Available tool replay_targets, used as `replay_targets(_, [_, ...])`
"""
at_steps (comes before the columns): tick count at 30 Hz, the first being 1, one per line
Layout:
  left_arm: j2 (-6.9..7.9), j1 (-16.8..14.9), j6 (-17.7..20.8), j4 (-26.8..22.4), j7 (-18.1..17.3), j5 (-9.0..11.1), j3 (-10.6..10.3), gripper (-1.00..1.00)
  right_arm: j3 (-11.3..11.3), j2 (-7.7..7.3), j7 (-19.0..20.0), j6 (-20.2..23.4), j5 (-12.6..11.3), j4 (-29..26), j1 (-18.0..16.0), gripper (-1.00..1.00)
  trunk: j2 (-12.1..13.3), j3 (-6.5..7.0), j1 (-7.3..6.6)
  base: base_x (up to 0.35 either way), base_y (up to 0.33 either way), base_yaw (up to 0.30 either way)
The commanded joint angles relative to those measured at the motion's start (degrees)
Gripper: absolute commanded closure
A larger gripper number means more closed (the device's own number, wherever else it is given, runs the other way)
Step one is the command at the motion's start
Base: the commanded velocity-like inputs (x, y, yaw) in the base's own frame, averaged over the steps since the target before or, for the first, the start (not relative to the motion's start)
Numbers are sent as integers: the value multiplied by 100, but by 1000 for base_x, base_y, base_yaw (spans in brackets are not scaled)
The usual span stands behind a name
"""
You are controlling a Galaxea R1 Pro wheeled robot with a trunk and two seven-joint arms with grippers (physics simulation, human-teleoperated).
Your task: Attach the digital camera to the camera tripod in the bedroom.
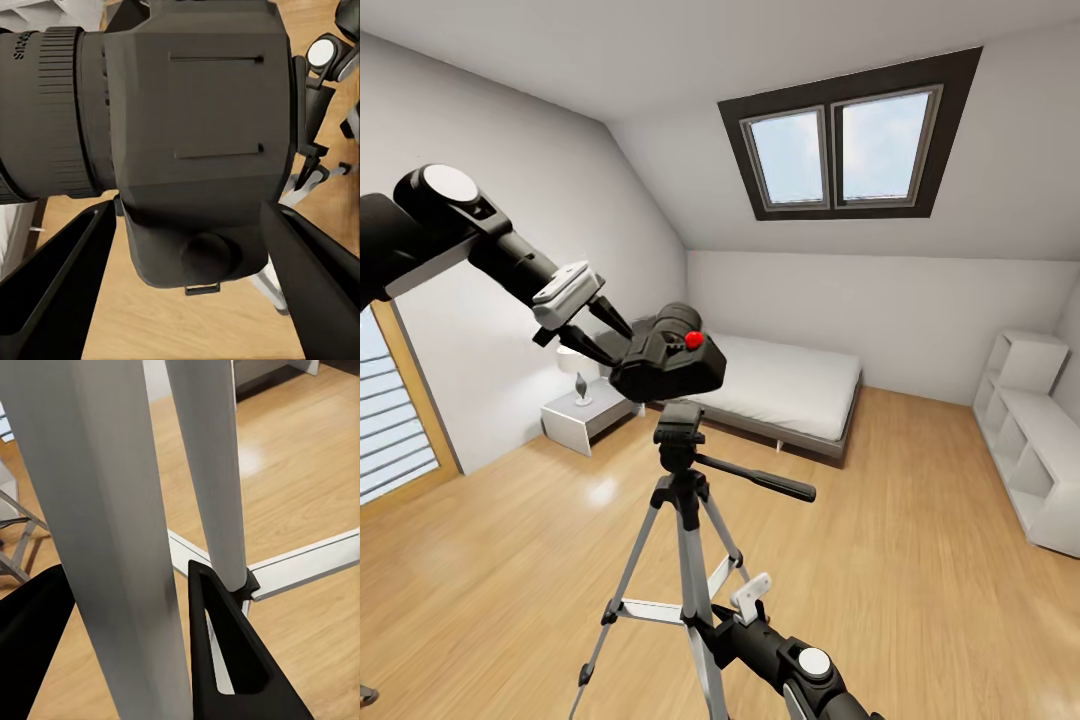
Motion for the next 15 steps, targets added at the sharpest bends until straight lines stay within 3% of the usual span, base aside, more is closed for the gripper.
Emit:
replay_targets(1, [4,-47,48,-6,-6,154,-129,100,-1,1,26,39,-48,-9,-3,100,-6,-2,2,0,0,0])
replay_targets(6, [-27,-341,-131,3,-11,800,-880,100,-4,0,27,39,-48,-9,-4,100,-6,-2,2,0,0,0])
replay_targets(10, [-162,-574,-243,53,-12,1239,-1456,100,-1,-1,26,39,-48,-13,-3,100,-6,-2,2,0,0,0])
replay_targets(15, [-276,-722,-303,136,-13,1473,-1756,100,2,-1,26,39,-48,-13,-3,100,-6,-2,2,0,0,0])
